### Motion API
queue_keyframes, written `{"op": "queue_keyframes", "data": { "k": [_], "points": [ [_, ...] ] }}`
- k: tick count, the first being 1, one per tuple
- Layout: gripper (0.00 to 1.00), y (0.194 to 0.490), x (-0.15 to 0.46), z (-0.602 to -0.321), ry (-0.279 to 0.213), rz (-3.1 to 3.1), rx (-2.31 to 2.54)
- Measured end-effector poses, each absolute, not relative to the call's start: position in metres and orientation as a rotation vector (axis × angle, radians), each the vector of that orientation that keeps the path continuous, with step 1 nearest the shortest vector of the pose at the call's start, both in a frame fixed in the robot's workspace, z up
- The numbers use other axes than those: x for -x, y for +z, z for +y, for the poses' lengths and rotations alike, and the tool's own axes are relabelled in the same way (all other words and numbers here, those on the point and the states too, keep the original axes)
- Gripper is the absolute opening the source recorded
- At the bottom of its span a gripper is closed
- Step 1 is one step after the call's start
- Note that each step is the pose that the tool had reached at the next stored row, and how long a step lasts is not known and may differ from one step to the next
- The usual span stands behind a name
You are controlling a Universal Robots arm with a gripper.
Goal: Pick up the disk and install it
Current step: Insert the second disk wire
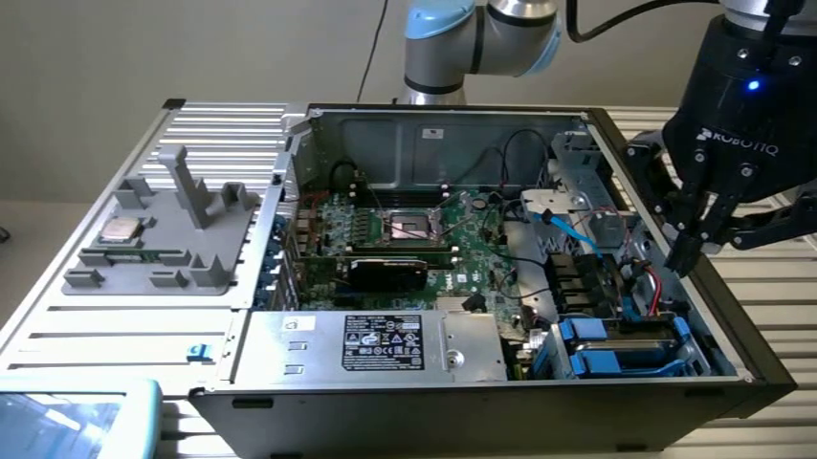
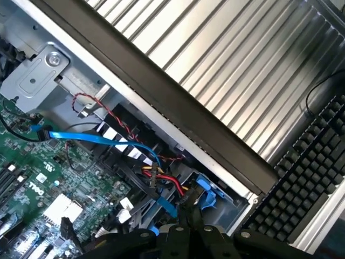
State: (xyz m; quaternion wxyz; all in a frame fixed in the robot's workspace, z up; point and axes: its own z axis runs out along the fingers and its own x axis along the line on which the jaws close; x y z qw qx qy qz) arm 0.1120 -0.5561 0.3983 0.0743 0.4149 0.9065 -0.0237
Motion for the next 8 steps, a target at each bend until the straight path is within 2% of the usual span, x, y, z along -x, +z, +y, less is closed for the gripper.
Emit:
{"op": "queue_keyframes", "data": {
  "k": [8],
  "points": [
    [0.11, 0.3983, -0.1120, -0.5561, -0.082, 2.814, -1.148]
  ]
}}
